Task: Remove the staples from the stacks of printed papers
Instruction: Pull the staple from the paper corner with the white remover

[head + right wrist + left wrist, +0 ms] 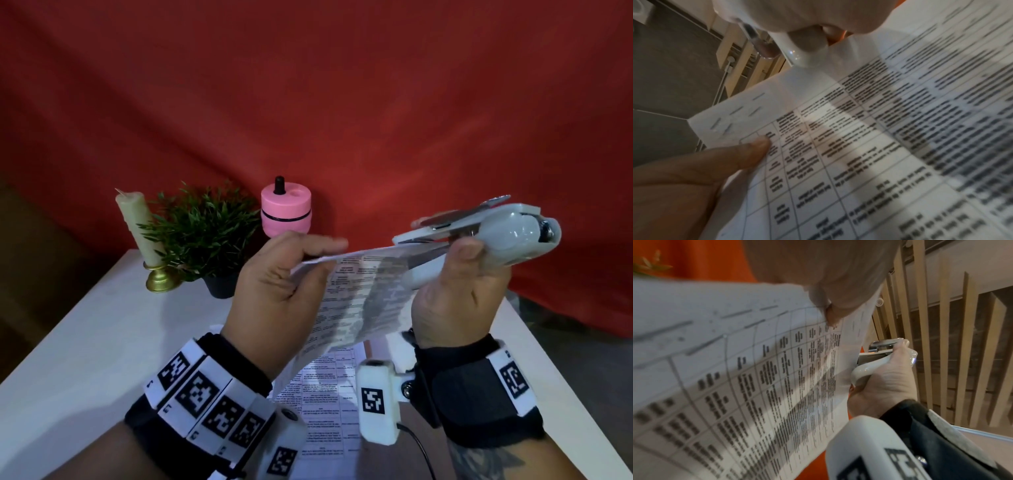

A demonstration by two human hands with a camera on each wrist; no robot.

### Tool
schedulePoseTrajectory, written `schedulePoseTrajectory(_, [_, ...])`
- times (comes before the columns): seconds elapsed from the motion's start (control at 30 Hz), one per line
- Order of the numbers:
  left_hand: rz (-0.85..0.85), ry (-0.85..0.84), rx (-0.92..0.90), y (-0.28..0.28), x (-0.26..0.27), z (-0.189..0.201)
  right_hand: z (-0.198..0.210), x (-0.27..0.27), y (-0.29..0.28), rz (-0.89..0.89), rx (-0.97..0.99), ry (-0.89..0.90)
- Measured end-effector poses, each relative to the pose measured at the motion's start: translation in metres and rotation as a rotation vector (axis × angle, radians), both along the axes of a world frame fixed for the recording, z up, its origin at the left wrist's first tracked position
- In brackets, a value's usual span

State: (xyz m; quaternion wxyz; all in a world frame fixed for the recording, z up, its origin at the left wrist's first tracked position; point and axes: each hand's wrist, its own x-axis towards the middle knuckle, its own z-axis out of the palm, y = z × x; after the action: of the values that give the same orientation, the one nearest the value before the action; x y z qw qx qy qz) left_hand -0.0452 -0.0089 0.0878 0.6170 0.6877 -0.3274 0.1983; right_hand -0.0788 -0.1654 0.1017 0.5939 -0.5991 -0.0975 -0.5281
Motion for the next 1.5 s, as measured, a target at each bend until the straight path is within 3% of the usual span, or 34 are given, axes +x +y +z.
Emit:
schedulePoseTrajectory(0.13, [-0.055, 0.268, -0.02, -0.004, -0.004, 0.004, 0.004, 0.003, 0.007, -0.03, 0.059, 0.047])
schedulePoseTrajectory(0.33, [-0.062, 0.321, -0.017, -0.01, -0.007, 0.001, 0.011, 0.008, 0.015, -0.019, 0.08, 0.191])
schedulePoseTrajectory(0.83, [-0.173, 0.378, -0.065, -0.013, -0.014, 0.001, 0.027, 0.011, 0.013, -0.085, -0.004, 0.181])
schedulePoseTrajectory(0.97, [-0.208, 0.336, 0.075, -0.015, -0.011, 0.006, 0.029, 0.015, 0.012, -0.058, -0.045, 0.189])
schedulePoseTrajectory(1.07, [-0.182, 0.266, 0.114, -0.01, 0.0, 0.005, 0.022, 0.014, 0.011, 0.057, 0.067, 0.195])
schedulePoseTrajectory(1.23, [-0.133, 0.041, 0.01, -0.002, 0.008, 0.001, 0.014, 0.006, 0.003, 0.047, 0.184, 0.118])
schedulePoseTrajectory(1.33, [-0.164, 0.047, -0.081, -0.003, 0.008, -0.003, 0.011, 0.003, 0.0, 0.029, 0.128, 0.018])
schedulePoseTrajectory(1.5, [-0.191, 0.006, -0.13, -0.003, 0.008, -0.005, 0.0, 0.003, -0.001, 0.018, 0.066, -0.003])
